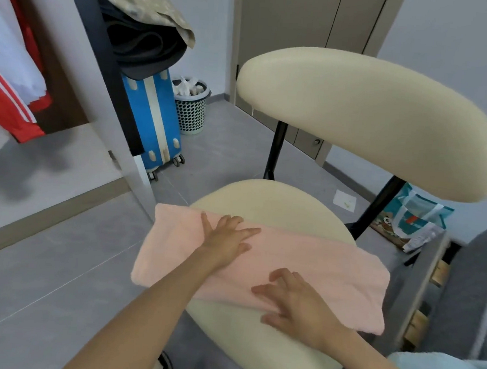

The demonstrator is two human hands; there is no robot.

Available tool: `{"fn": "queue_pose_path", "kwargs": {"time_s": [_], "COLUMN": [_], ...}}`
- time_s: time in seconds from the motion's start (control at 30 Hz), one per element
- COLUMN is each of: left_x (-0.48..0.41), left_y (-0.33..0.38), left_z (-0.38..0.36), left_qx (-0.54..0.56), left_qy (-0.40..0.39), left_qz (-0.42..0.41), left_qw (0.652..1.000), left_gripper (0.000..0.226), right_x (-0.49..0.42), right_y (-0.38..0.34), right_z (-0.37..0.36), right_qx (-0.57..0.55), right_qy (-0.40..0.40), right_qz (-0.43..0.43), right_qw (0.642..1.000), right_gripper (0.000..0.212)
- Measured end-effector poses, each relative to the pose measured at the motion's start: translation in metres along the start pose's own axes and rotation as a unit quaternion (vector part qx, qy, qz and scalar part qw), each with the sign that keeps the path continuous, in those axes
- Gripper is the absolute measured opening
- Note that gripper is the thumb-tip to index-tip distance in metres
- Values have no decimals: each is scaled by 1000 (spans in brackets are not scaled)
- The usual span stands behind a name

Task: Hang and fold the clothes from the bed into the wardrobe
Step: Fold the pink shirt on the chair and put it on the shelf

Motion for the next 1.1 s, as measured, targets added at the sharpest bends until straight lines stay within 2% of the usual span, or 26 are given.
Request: {"fn": "queue_pose_path", "kwargs": {"time_s": [0.13, 0.27, 0.4, 0.5, 0.6, 0.67, 0.73, 0.8, 0.83, 0.9, 0.97, 1.03, 1.1], "left_x": [2, 12, 37, 65, 84, 91, 97, 101, 104, 109, 115, 121, 126], "left_y": [4, 5, 1, 4, 15, 21, 23, 25, 27, 32, 36, 38, 37], "left_z": [8, 17, 14, 0, -19, -28, -33, -37, -39, -39, -39, -37, -36], "left_qx": [-53, -93, -42, 61, 175, 247, 326, 396, 421, 460, 485, 496, 508], "left_qy": [32, 34, 16, -16, -81, -97, -87, -66, -57, -52, -55, -55, -49], "left_qz": [20, 32, 40, 49, 87, 122, 166, 194, 196, 190, 189, 189, 185], "left_qw": [998, 995, 998, 997, 977, 956, 927, 895, 884, 866, 852, 846, 840], "left_gripper": [43, 42, 46, 55, 70, 75, 77, 71, 64, 49, 45, 46, 48], "right_x": [6, 7, 7, 4, 4, 9, 20, 33, 38, 46, 50, 51, 55], "right_y": [2, 0, 13, 30, 40, 43, 43, 38, 34, 29, 22, 16, 11], "right_z": [5, 5, 16, 25, 28, 25, 18, 9, 5, -5, -14, -19, -19], "right_qx": [-10, 87, 102, 5, -156, -190, -262, -361, -376, -326, -266, -251, -240], "right_qy": [54, 49, 59, 89, 118, 142, 153, 107, 78, 35, 12, 14, 14], "right_qz": [-10, -22, -90, -175, -252, -293, -336, -354, -353, -340, -335, -338, -329], "right_qw": [998, 995, 989, 980, 948, 926, 892, 856, 853, 882, 904, 907, 913], "right_gripper": [32, 26, 20, 15, 27, 30, 24, 25, 32, 45, 46, 57, 47]}}
Point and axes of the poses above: each hand's wrist, its own x-axis away from the middle knuckle, its own z-axis out of the back of the hand, y = z × x, the point moved 1 cm from there along -x, towards the middle knuckle, and after that the axes turned 3 degrees about -x, right-handed, at the moved point
